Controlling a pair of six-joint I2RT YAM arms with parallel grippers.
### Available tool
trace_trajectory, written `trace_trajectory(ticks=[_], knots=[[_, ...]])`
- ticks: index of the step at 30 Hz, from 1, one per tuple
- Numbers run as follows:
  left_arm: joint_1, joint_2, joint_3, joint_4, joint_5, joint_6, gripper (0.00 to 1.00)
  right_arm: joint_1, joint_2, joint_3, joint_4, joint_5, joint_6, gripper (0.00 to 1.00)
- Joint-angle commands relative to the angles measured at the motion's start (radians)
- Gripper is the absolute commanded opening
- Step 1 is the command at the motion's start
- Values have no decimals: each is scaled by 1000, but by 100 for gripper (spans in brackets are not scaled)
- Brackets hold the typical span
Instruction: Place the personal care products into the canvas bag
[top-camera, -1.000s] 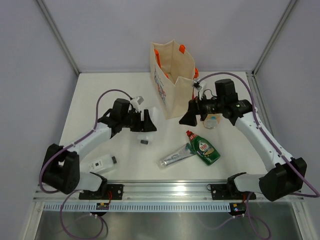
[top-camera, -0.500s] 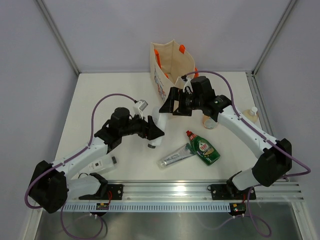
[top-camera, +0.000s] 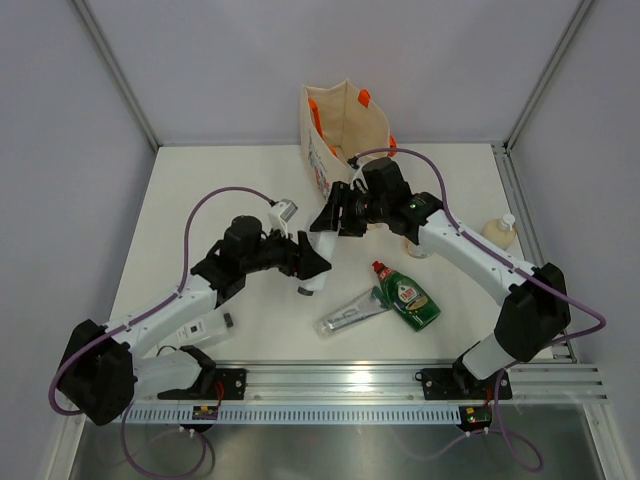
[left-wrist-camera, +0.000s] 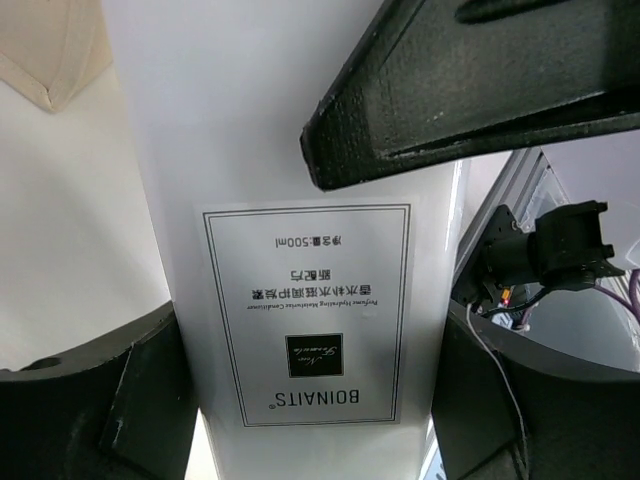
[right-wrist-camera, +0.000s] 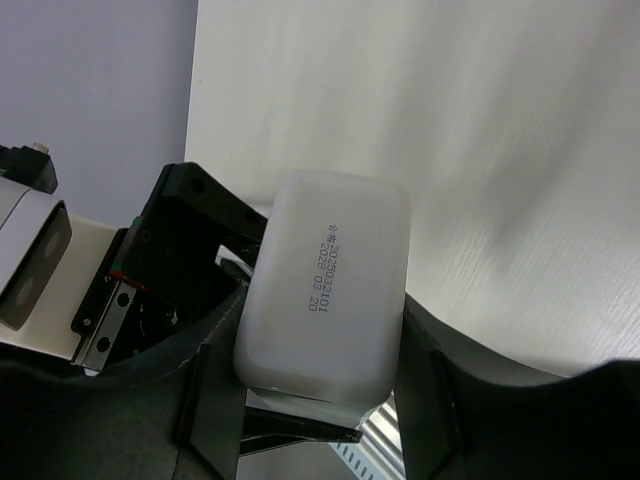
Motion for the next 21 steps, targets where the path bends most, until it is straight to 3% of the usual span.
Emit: trace_trajectory(ticks=[1, 2, 5, 6, 7, 10, 13, 21], knots=[[-2, -32, 74, 221, -19, -15, 14, 9, -47, 6, 78, -82, -27, 7], [-2, -31, 75, 221, -19, -12, 23, 7, -50, 10, 78, -101, -43, 0], [-2, -32, 75, 225, -26, 0, 54, 4, -54, 47, 79, -165, -107, 0], [-2, -37, 77, 228, -26, 5, 82, 0, -47, 78, 66, -180, -118, 0], [-2, -41, 83, 228, -17, 12, 99, -6, -44, 95, 63, -225, -145, 0], [-2, -64, 98, 202, -5, 40, 99, -55, -21, 186, 23, -298, -231, 0], [-2, -109, 116, 135, -31, 87, 99, -138, 14, 268, 6, -476, -277, 0], [0, -262, 190, -143, -244, 216, 99, -249, 96, 504, -20, -520, -311, 0]])
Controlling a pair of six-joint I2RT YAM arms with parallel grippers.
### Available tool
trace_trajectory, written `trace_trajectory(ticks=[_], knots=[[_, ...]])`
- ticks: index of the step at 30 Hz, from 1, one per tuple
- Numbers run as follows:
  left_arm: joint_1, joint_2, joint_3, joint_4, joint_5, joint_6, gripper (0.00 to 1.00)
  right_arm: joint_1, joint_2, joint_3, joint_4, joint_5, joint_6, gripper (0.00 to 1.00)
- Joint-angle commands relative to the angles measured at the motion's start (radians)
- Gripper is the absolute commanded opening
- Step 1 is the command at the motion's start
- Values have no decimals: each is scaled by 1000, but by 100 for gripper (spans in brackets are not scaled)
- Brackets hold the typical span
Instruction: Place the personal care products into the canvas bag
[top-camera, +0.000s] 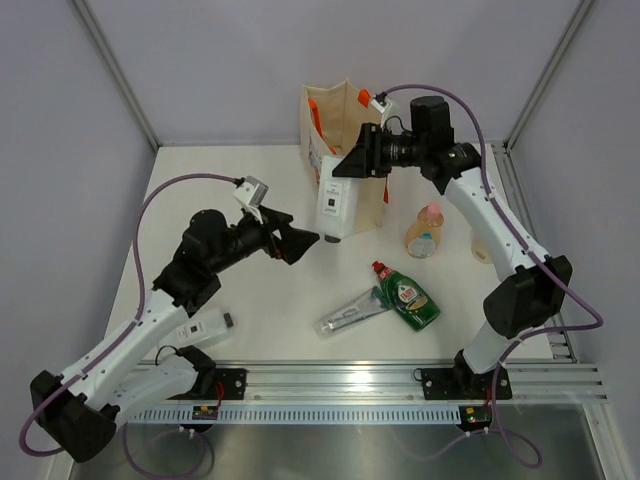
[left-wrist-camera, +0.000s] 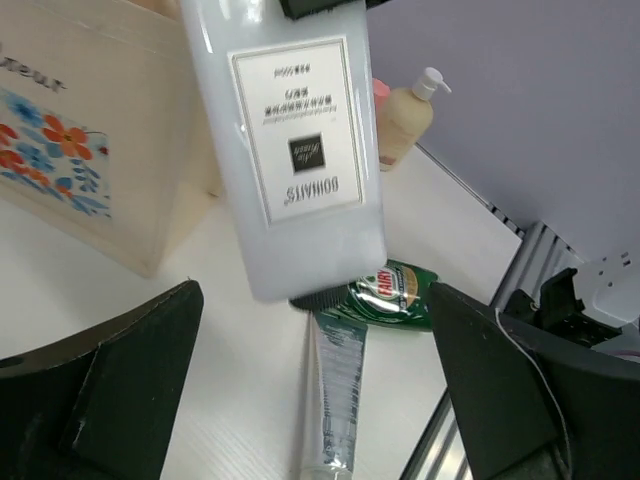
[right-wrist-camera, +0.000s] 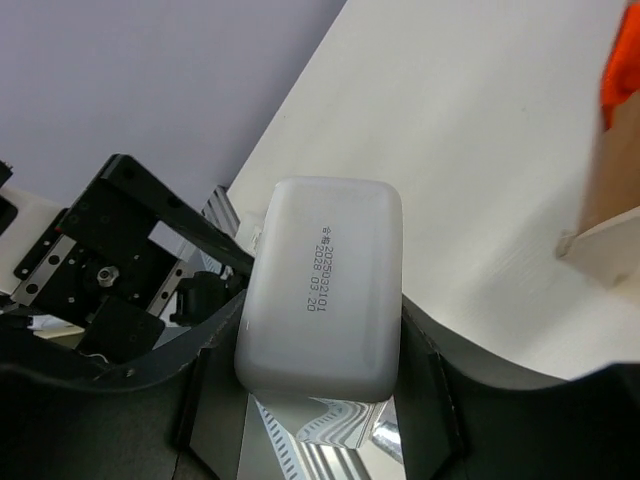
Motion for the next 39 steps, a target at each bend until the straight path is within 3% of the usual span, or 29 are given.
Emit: trace_trajectory(ticks=[1, 5, 9, 16, 20, 23, 27, 31, 34, 37, 38, 39], knots=[[2, -82, 58, -106, -167, 86, 99, -27, 8, 189, 67, -103, 3, 0], [2, -168, 38, -203, -291, 49, 99, -96, 154, 424, 55, -51, 32, 0], [4, -267, -26, -280, -402, -99, 99, -153, 272, 680, 67, 56, -18, 0], [4, -395, -129, -406, -491, -305, 99, -177, 461, 929, 127, 213, -81, 0], [4, -522, -210, -429, -546, -390, 99, -176, 542, 931, 206, 273, -117, 0], [5, -571, -239, -481, -619, -472, 99, -160, 599, 925, 155, 285, -244, 0], [4, -603, -253, -613, -736, -650, 99, -151, 602, 822, 66, 213, -412, 0], [4, -559, -215, -692, -768, -719, 99, -127, 536, 670, -2, 121, -549, 3], [5, -463, -168, -812, -797, -834, 99, -99, 532, 647, -89, 133, -609, 18], [4, -364, -94, -947, -799, -930, 99, -79, 578, 682, -169, 179, -591, 50], [5, -293, -59, -997, -790, -939, 99, -78, 593, 705, -200, 193, -588, 73], [5, -257, -42, -1016, -784, -931, 99, -77, 598, 720, -214, 208, -583, 83]])
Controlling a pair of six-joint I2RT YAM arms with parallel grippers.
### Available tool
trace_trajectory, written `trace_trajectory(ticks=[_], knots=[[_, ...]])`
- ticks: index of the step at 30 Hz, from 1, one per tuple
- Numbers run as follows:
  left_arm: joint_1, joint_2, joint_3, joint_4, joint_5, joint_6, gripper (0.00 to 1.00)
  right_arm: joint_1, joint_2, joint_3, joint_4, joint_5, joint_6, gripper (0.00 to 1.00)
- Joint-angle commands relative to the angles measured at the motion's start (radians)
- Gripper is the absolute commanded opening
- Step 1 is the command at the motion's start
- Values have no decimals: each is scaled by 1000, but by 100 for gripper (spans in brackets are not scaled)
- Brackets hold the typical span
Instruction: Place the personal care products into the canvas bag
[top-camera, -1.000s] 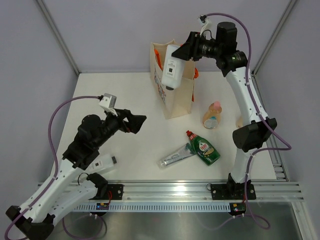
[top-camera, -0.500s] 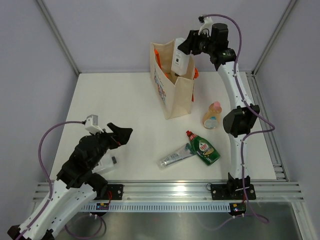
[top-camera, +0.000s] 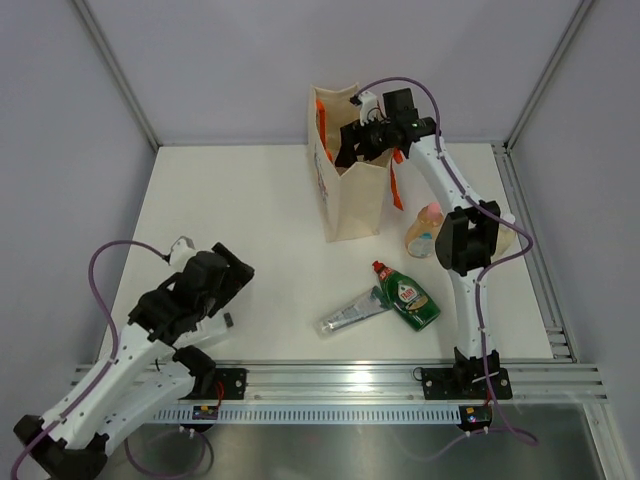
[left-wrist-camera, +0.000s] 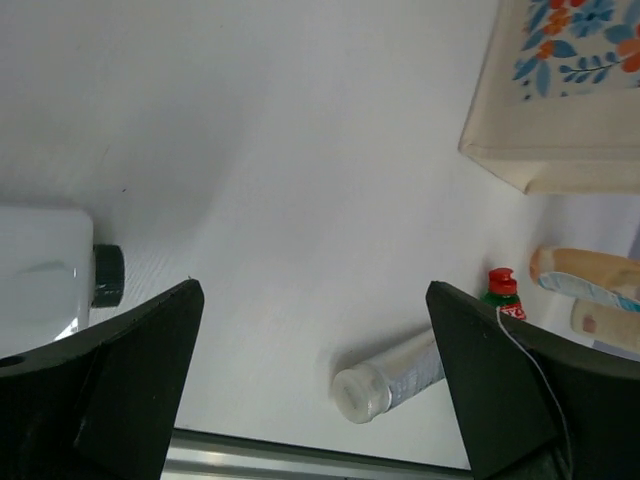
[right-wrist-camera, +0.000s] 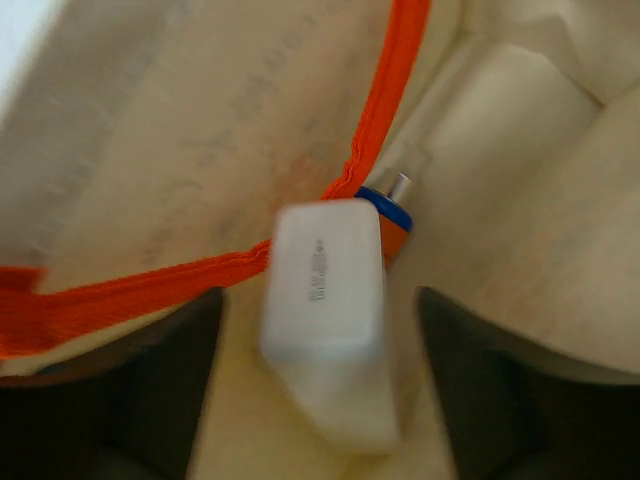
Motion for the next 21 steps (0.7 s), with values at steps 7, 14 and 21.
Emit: trace_trajectory(ticks=[7, 14, 21], knots=[[1, 319, 178, -237, -1, 22, 99, 6, -211, 202, -94, 32, -98, 100], [1, 204, 131, -410, 0, -414, 99, -30, -603, -199, -140, -252, -235, 99], [1, 38, -72, -365, 22, -837, 97, -30, -877, -701, -97, -507, -270, 100]])
